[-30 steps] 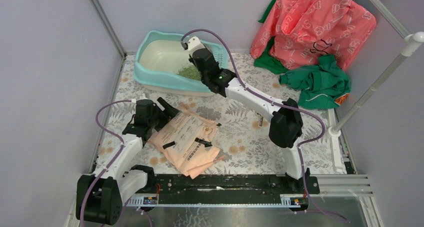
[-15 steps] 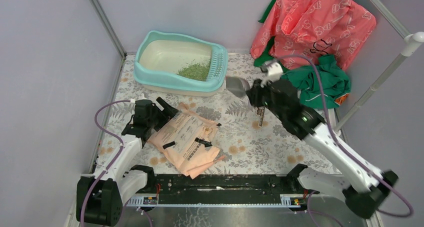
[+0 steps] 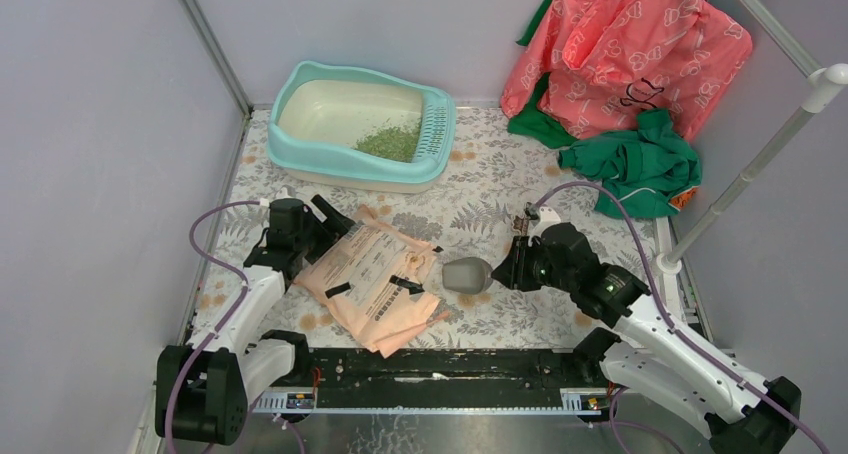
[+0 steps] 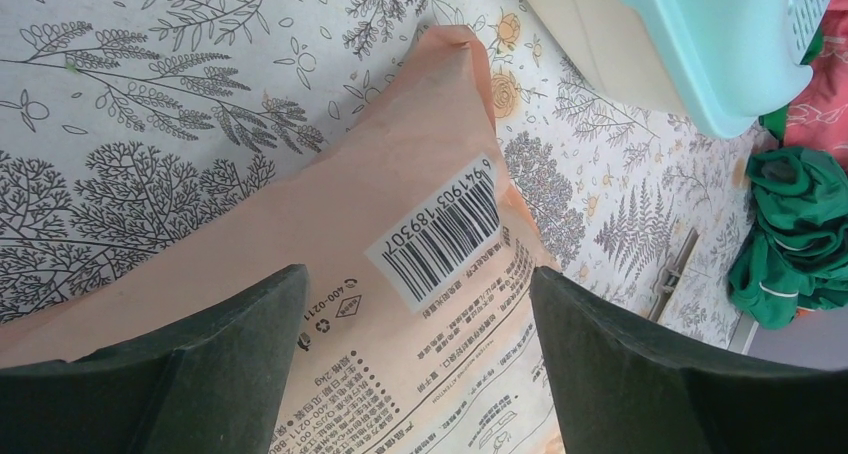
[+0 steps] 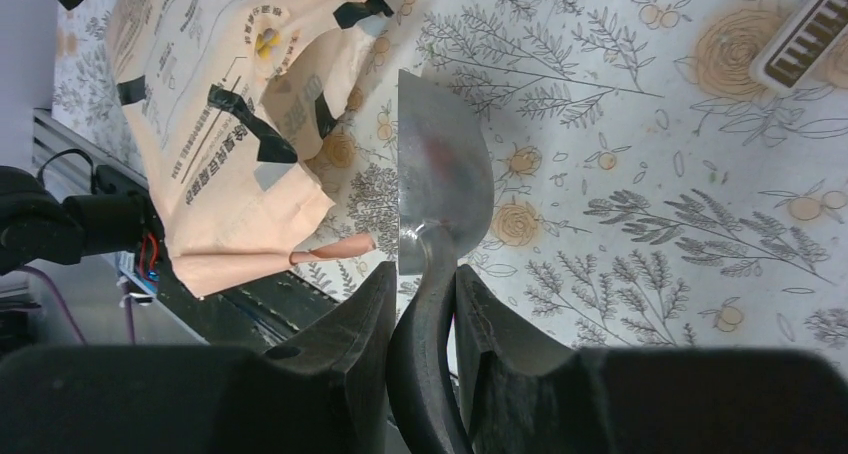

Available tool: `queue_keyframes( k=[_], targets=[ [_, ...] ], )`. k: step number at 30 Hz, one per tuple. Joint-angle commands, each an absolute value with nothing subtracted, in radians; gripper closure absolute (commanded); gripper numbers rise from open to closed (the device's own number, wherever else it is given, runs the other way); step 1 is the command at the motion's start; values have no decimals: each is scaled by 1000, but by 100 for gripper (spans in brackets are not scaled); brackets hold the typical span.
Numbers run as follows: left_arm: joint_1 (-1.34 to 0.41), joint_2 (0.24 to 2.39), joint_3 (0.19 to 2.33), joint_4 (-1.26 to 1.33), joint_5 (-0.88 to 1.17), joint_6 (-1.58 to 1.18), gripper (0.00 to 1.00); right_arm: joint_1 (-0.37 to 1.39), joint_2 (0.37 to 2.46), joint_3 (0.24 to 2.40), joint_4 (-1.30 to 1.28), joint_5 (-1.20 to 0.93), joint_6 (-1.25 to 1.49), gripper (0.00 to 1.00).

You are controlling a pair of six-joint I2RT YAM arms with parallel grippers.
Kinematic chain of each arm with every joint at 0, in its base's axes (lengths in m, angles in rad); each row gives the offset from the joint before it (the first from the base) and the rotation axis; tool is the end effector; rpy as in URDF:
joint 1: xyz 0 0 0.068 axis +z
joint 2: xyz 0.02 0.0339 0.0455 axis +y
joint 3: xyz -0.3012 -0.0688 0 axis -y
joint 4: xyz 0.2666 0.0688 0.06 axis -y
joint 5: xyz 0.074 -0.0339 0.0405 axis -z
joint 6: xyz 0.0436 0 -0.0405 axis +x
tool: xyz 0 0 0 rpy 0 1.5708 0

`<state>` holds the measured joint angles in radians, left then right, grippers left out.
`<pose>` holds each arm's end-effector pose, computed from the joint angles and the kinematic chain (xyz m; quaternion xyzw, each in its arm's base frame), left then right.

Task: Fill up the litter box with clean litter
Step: 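Scoop the cat litter from the cat litter bag.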

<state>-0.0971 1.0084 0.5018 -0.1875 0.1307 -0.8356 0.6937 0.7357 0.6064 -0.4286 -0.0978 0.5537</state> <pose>0.2102 -0.0262 0.2164 -0.3002 0.8526 -0.2433 0.3517 0.1268 0.1109 0.2786 -0.0847 0.8696 0.3177 0.3683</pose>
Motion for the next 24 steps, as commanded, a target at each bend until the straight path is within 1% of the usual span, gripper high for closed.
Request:
queue_keyframes(
  k=[1,7,14,17,24],
  targets=[
    [-86,1010,523,-173,101,-818,10,698,745,622,-269,-161,613,100],
    [-81,989,517,-191,80,-816,8,698,797,622,-196,-202,634,100],
    [-80,982,512,-193,83,-818,7,697,808,580,-116,-235,670,100],
    [-79,979,511,-196,83,-817,7,699,820,529,-19,-258,714,100],
    [-78,971,508,-205,80,-816,7,698,906,349,411,-296,880,100]
  ],
)
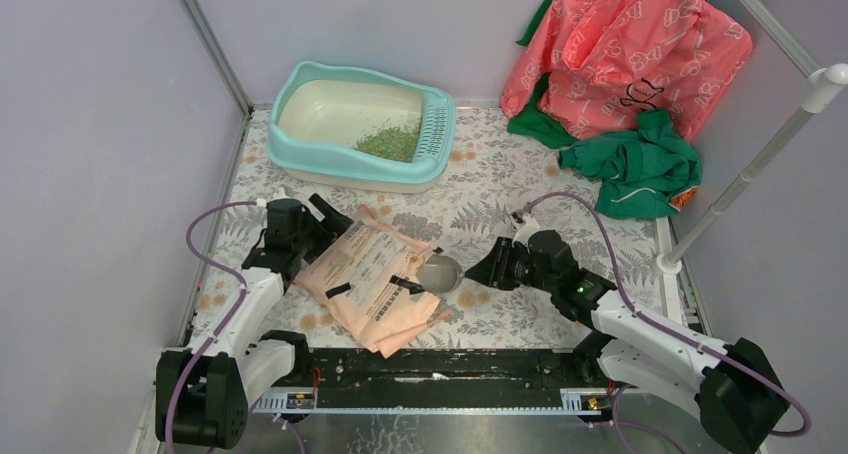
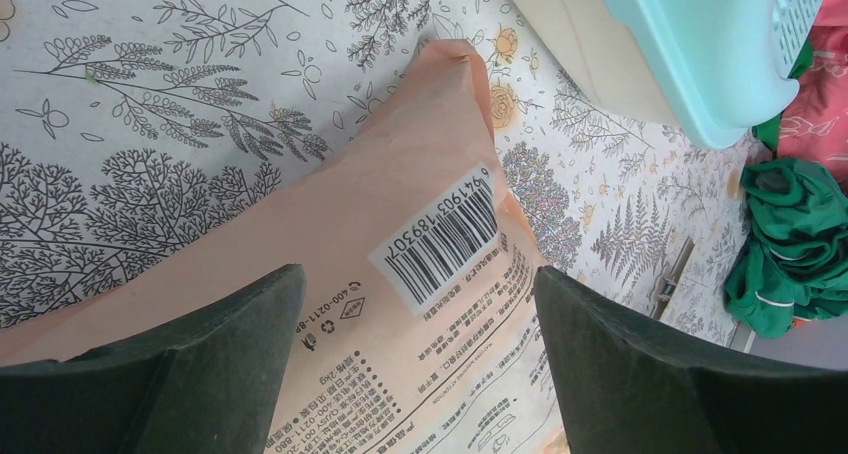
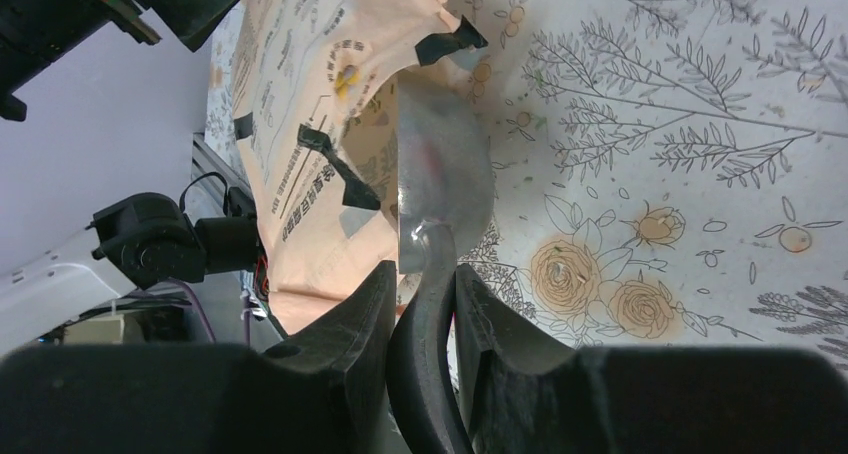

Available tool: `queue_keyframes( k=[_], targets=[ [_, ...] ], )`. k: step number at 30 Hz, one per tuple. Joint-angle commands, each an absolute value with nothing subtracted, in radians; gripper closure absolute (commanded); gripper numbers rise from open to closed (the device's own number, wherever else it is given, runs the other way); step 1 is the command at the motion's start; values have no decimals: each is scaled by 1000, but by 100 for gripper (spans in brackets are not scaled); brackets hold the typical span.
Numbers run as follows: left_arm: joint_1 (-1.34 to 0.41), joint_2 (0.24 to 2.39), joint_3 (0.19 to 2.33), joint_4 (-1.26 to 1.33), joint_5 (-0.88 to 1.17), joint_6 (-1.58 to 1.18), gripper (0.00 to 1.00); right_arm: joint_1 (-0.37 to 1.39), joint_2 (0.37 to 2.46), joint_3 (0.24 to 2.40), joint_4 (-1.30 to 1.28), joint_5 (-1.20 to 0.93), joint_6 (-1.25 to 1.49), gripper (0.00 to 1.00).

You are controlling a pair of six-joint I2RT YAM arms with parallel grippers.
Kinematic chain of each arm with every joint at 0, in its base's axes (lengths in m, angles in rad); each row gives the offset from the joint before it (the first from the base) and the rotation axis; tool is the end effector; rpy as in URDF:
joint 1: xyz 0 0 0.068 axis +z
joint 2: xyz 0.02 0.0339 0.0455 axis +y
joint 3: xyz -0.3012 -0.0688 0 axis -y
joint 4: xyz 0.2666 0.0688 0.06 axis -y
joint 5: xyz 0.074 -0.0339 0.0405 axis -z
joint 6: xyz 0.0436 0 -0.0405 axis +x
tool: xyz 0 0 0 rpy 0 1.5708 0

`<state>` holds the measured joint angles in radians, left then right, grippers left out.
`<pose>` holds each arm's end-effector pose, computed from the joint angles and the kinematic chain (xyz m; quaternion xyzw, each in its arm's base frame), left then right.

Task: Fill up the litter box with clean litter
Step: 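Scoop the cat litter from the cat litter bag.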

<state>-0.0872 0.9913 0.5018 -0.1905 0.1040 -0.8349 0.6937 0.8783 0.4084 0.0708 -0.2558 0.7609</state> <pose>0.2086 -0.0228 0.2193 -0.3083 0.8471 -0.2334 0.3644 0.1464 0.1361 0.2330 -0.0427 0.8283 0.4440 0.3390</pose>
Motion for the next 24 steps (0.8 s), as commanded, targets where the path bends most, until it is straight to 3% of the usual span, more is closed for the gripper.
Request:
queue_keyframes(
  k=[1,8,24],
  targets=[
    [-78,970,509,-205,80,-816,7,699,921,335,453,-294,888,100],
    [-77,977,502,-194,83,-819,7,702,1043,333,590,-304,898,100],
    [-78,978,487,-186,86,-824,7,833,1406,657,437,-260,828,100]
  ],
)
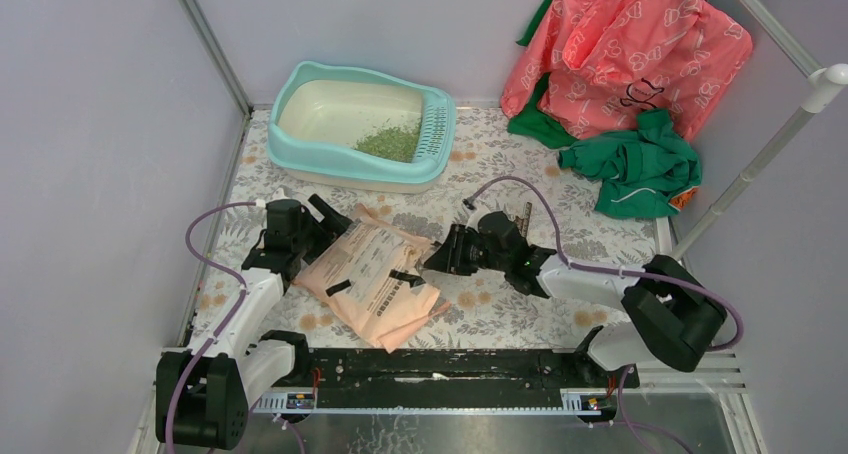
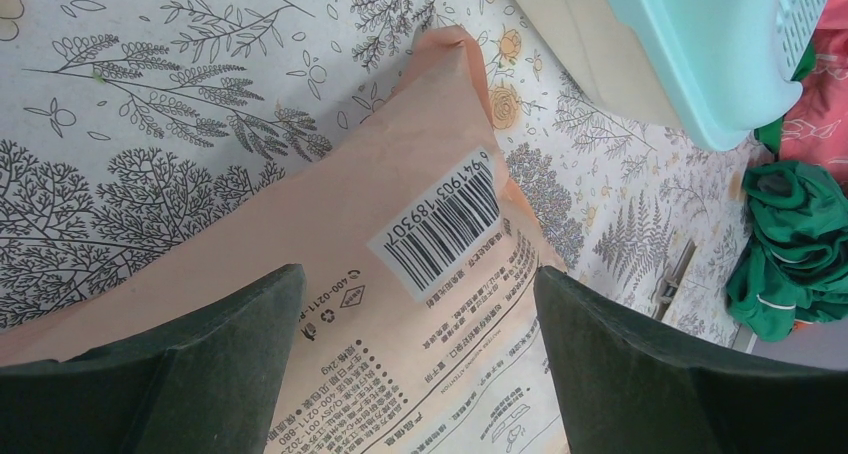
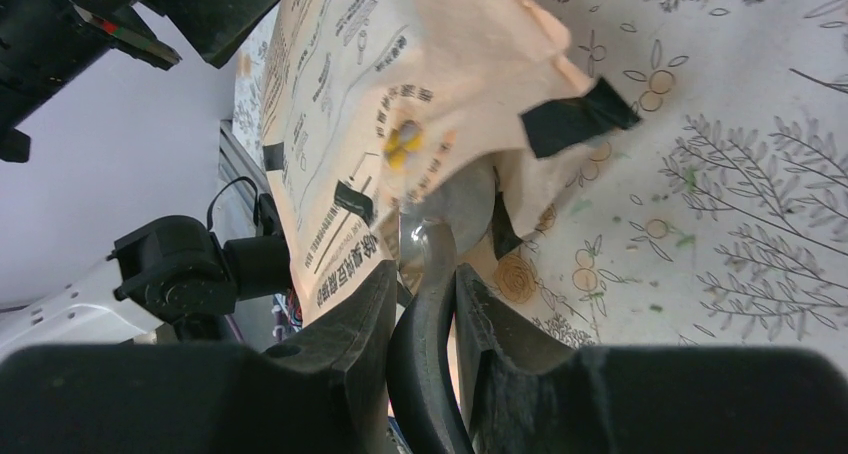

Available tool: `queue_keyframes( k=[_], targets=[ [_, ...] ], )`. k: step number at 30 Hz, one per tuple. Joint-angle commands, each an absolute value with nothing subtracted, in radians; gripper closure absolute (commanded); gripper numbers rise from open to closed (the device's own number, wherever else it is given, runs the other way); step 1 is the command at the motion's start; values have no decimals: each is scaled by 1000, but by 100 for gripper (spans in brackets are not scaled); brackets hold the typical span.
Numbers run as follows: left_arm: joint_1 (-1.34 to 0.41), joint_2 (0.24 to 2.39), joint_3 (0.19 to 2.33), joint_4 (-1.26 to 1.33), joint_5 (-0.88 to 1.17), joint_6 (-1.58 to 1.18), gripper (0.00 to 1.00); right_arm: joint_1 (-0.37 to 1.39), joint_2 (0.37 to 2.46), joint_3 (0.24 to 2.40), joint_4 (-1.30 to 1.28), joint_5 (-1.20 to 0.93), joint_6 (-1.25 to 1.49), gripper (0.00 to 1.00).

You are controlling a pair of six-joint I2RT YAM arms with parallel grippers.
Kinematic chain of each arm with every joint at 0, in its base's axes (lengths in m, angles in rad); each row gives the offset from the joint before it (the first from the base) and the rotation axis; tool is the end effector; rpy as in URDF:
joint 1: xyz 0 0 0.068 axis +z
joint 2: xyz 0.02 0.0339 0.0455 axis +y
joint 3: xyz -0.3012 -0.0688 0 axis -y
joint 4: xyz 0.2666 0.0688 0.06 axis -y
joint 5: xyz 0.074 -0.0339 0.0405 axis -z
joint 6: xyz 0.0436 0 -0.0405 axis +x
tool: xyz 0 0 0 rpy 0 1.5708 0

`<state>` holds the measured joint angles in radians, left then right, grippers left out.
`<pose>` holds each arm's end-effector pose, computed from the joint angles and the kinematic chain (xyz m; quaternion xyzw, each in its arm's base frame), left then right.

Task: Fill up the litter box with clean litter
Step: 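Scoop the cat litter from the cat litter bag.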

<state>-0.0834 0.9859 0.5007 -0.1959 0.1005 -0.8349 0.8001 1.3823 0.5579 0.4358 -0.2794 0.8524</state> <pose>0.2076 -0.0217 0.2195 -0.3107 0.8466 -0.2311 0.3652 0.1975 0.2207 0.2105 -0.0561 0.8240 0.4842 0.2889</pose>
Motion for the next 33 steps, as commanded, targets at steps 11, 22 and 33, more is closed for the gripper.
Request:
queue_keyframes(
  k=[11,22,33],
  targets=[
    [-78,988,470,-162,97,-833,7,887,1523,770,334,-277,790,100],
    [-86,998,450,-148,104,-837,8,927,1684,811,504,-313,791,100],
    [-108,986,458,-198,71,-825,8,930,1965,745,1167,-434,940,100]
  ],
)
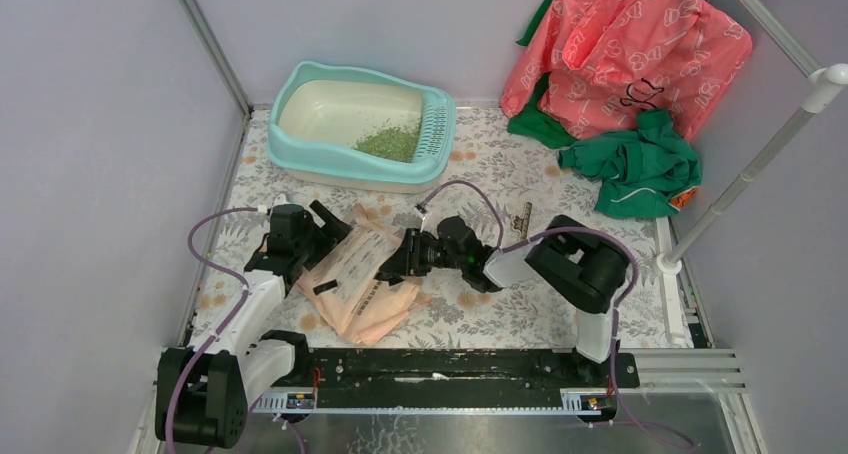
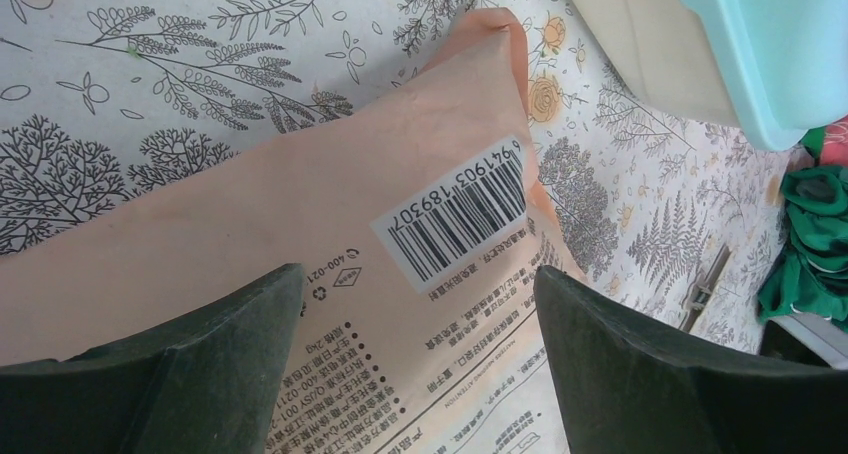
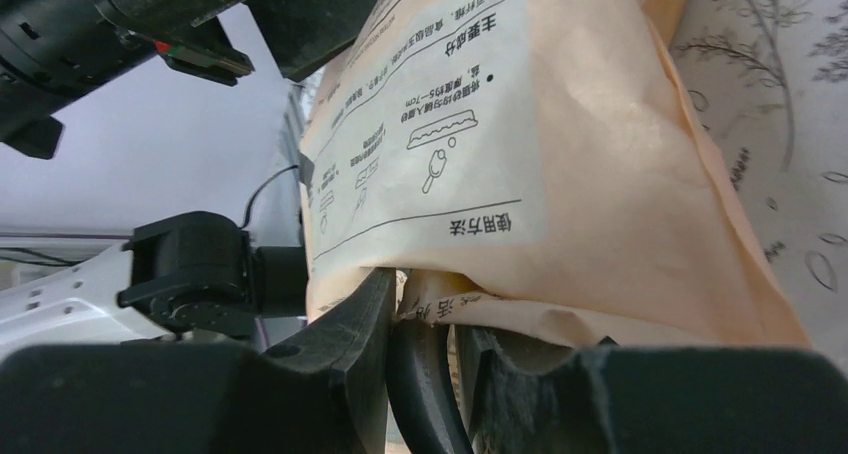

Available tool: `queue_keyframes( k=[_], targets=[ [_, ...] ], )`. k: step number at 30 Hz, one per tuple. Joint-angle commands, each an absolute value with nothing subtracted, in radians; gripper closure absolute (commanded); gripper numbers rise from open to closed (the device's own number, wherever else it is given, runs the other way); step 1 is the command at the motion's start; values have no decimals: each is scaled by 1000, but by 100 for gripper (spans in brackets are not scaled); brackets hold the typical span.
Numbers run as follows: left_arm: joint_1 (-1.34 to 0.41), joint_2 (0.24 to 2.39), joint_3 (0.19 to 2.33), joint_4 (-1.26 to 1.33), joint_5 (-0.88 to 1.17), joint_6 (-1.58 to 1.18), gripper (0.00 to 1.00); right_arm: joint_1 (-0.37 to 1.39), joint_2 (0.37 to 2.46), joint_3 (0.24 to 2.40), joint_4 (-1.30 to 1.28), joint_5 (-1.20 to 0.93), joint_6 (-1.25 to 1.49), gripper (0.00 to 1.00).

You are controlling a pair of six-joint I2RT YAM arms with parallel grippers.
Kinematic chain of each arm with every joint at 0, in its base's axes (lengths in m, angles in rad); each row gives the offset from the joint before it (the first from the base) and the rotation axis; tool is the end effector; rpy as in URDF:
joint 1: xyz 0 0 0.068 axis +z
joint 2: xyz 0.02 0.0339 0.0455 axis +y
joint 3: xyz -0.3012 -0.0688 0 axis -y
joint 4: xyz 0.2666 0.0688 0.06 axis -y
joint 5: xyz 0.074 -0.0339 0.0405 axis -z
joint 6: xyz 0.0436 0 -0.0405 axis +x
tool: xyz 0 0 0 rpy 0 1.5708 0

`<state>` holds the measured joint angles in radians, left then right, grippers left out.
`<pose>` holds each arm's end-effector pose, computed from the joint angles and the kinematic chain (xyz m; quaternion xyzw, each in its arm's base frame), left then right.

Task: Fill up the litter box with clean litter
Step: 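Scoop the cat litter from the cat litter bag.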

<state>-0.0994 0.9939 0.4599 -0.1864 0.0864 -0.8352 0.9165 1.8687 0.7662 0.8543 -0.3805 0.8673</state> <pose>0.2026 -0.0240 0.2044 -0.3107 0.8556 -0.2208 0.3502 0.2265 0.3219 0.1625 -0.1352 0.7719 0.5631 0.2625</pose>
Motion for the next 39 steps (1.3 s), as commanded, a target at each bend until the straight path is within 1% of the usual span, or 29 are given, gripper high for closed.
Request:
queue_keyframes(
  k=[1,7,11,19,28,39],
  targets=[
    [-109,988,460,-202,70,-824,8,928,1993,742,1223,-439,964,100],
    [-109,987,477,-226,56,-812,8,894,2134,715,1548,-480,1122,100],
    [-109,988,497,-239,46,-805,8,852,2170,685,1704,-493,1208,100],
    [-107,993,535,-255,22,-792,7,830,2039,580,1705,-488,1175,100],
    [-105,991,529,-250,24,-793,7,790,1942,438,1707,-476,1153,100],
    [-105,991,522,-236,33,-798,7,654,1804,248,1707,-503,1155,100]
  ],
)
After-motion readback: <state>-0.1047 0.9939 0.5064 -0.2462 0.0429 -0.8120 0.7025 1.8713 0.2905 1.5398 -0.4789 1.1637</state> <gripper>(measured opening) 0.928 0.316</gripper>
